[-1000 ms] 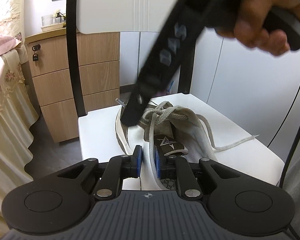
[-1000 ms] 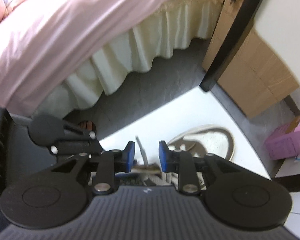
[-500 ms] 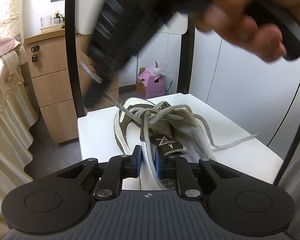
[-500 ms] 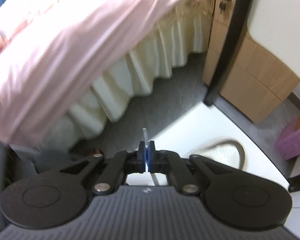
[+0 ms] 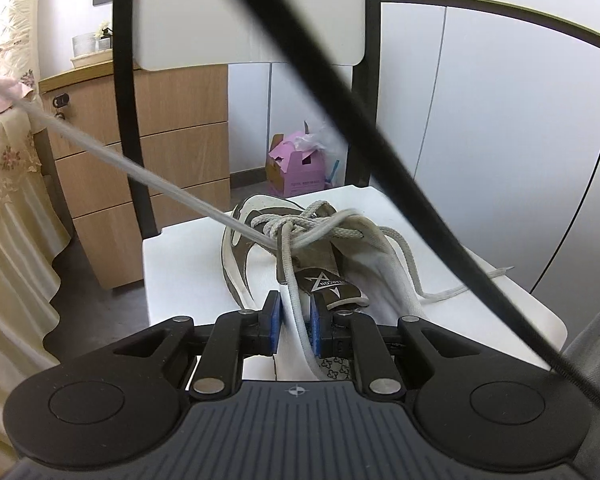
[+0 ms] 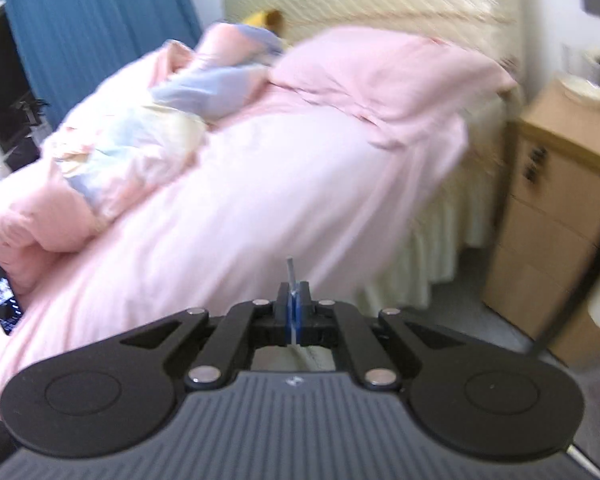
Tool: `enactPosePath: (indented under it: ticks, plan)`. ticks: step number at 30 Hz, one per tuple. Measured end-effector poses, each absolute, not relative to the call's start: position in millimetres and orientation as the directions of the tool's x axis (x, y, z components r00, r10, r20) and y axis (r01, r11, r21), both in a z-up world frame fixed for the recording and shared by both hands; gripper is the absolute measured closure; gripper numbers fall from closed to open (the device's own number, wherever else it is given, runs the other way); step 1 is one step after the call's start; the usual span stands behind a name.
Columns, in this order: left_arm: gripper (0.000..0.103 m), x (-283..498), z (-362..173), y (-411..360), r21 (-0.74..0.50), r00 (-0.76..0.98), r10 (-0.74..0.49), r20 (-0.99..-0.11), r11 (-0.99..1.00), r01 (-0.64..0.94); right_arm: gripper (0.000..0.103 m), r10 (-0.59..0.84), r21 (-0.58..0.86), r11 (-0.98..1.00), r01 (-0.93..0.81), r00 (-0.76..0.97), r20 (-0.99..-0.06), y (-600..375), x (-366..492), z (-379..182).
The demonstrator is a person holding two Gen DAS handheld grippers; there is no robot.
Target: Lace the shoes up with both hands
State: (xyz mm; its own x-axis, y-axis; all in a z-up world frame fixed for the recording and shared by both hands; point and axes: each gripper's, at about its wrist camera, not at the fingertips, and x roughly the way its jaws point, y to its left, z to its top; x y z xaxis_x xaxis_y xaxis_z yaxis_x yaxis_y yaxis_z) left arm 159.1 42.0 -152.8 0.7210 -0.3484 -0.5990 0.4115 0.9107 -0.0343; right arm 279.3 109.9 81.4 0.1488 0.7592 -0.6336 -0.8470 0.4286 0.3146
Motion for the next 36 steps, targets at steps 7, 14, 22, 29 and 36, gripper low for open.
enactPosePath:
  ticks: [7,14,22,29,36]
  plan:
    - [0.086,163.8,-152.8,35.6,-0.026,0.721,-0.337,-0.606,0.914,0.405,0.101,0.759,0.291,0.362,-0.886,0.099,-0.643,157.5,258.6,102.6]
    - [0.086,163.2,-152.0,35.0,-0.052,0.719,-0.34,-0.606,0.919,0.391,0.088,0.684,0.231,0.384,-0.894,0.107,-0.722,164.9,254.3,80.4]
    - [0.077,163.5,-150.0,36.8,-0.078,0.711,-0.354,-0.608,0.918,0.39,0.004,0.599,0.147,0.436,-0.888,0.164,-0.784,129.4,245.3,65.8]
    - [0.077,163.2,-150.0,39.0,-0.081,0.713,-0.352,-0.607,0.919,0.385,0.0,0.613,0.154,0.616,-0.773,0.346,-0.711,38.3,234.3,83.1]
    - [0.077,164.8,-149.8,37.6,-0.091,0.713,-0.35,-0.607,0.923,0.375,0.0,0.477,0.234,0.864,-0.447,0.575,-0.664,-84.4,203.4,33.4]
